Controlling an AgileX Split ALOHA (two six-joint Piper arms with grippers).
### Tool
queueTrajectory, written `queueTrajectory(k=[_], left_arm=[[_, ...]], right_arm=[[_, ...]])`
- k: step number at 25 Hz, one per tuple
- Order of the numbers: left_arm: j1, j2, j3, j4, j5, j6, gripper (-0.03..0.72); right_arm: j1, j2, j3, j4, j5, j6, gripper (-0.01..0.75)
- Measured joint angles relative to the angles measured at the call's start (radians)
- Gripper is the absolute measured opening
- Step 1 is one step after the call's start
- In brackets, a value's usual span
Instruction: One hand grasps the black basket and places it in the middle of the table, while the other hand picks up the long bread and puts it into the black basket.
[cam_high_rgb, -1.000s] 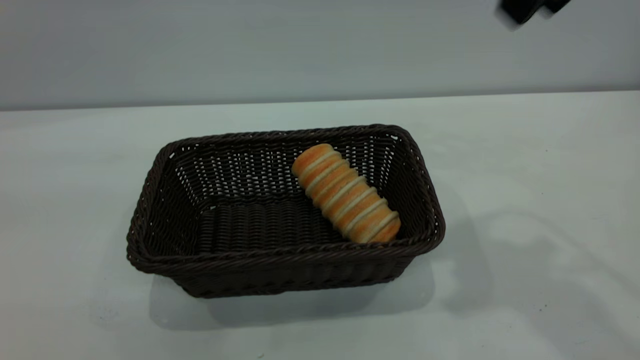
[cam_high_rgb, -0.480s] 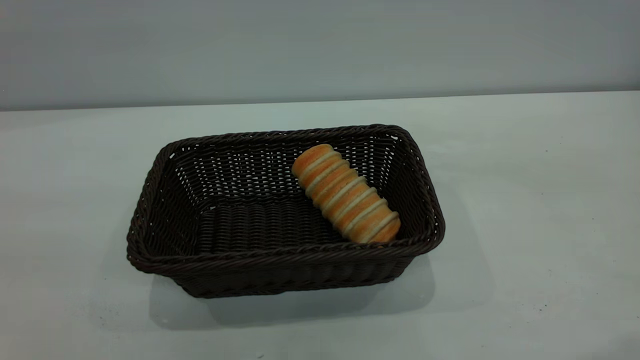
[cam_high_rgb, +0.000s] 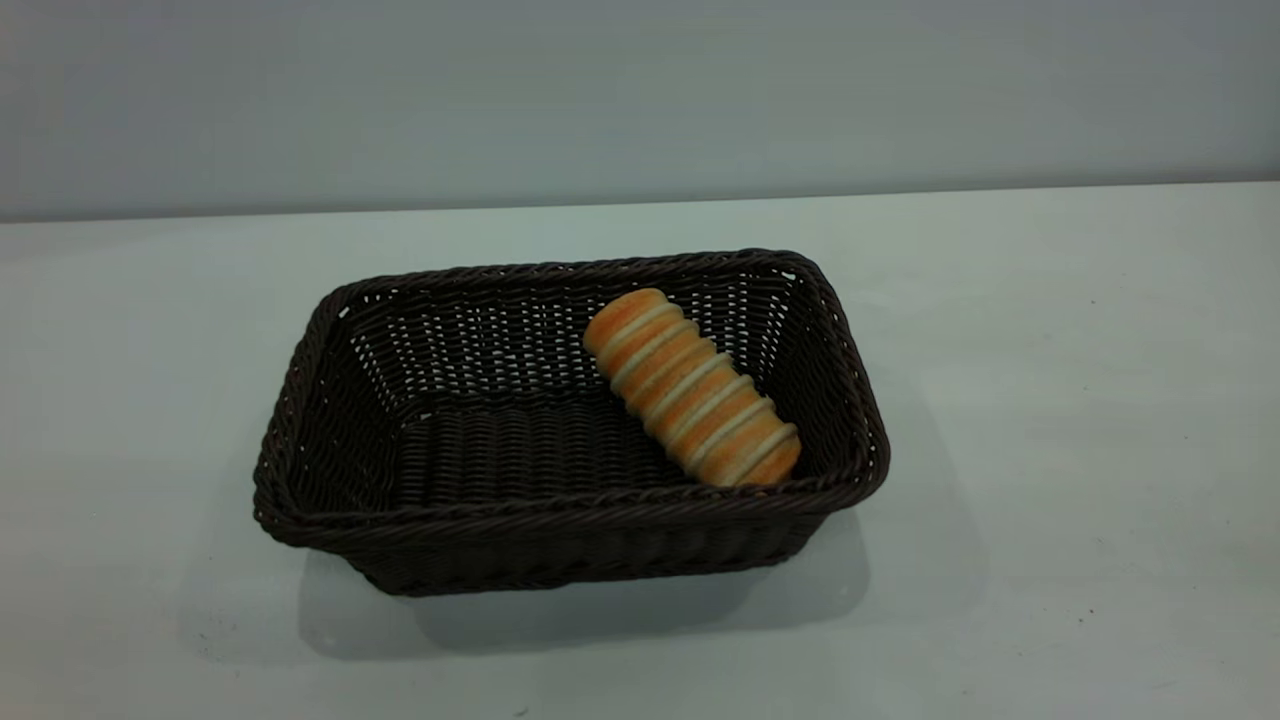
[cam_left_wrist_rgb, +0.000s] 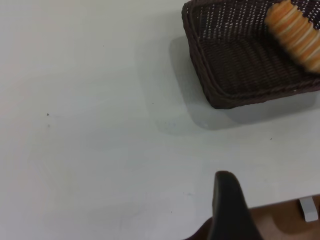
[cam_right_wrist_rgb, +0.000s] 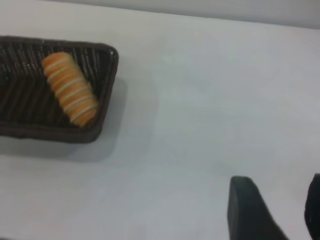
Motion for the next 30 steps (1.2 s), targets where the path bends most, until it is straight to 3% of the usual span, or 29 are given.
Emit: queueTrajectory(k=[9,30], left_arm=[[0.000,-0.081,0.031,0.000,0.038,0.000,0.488],[0.000,-0.087,0.172,0.074,0.027,0.034,0.488]], right_arm=[[0.000,-0.067,0.090,0.054,0.083,-0.060,0.259],[0.000,-0.067,0.172,0.053,0.079,-0.080,0.259]])
